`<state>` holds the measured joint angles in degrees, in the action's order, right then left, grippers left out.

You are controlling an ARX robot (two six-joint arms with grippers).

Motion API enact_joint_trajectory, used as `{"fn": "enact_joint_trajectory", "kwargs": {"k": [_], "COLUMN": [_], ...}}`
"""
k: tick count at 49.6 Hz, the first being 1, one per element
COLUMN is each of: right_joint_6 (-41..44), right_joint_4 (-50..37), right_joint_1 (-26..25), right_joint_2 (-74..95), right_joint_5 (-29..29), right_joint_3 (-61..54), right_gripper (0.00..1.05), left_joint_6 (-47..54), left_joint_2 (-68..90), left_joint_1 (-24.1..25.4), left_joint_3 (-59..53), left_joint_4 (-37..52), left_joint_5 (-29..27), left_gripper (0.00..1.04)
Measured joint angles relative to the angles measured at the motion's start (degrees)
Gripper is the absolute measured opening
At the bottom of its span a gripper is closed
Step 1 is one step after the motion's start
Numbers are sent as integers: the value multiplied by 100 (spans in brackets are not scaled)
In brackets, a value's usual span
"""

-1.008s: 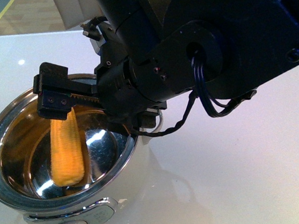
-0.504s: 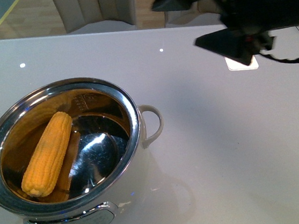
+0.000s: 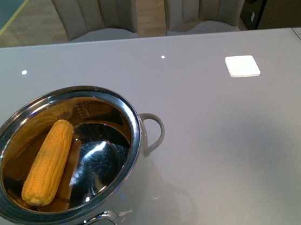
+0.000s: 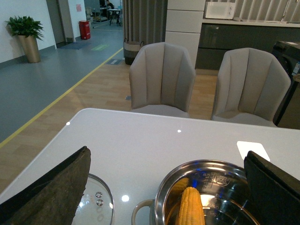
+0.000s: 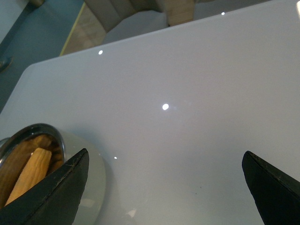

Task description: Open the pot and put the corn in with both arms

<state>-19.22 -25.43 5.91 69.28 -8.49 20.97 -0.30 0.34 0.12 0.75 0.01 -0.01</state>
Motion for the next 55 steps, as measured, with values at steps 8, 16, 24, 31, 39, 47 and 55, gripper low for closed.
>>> {"fn": "enact_joint_trajectory", "kwargs": {"k": [8, 16, 24, 31, 39, 47, 55], "right_joint_6": [754, 1587, 1792, 1895, 1888, 1888, 1888], "right_joint_4": [-1969, -2992, -2415, -1803, -1281, -828, -341], "right_joint_1": [133, 133, -39, -522, -568, -570, -570], "right_joint_2": [-87, -737, -1611, -2385, -2966, -3477, -3998], "right_joint_5": [1399, 1547, 1390, 894, 866, 866, 866], "right_joint_3": [-887, -1633, -1849, -1980, -1991, -1993, -1996], "right_gripper": [82, 58, 28, 2, 2, 2, 2], "left_joint_6": [0, 0, 0, 0, 0, 0, 0], "left_joint_2": [-2, -4, -4, -4, -4, -4, -4], "left_joint_1": [0, 0, 0, 0, 0, 0, 0], "left_joint_3": [0, 0, 0, 0, 0, 0, 0], "left_joint_4": [0, 0, 0, 0, 0, 0, 0], "left_joint_5": [0, -2, 0, -4, 0, 0, 0], "left_gripper": [98, 98, 98, 98, 98, 98, 98]}}
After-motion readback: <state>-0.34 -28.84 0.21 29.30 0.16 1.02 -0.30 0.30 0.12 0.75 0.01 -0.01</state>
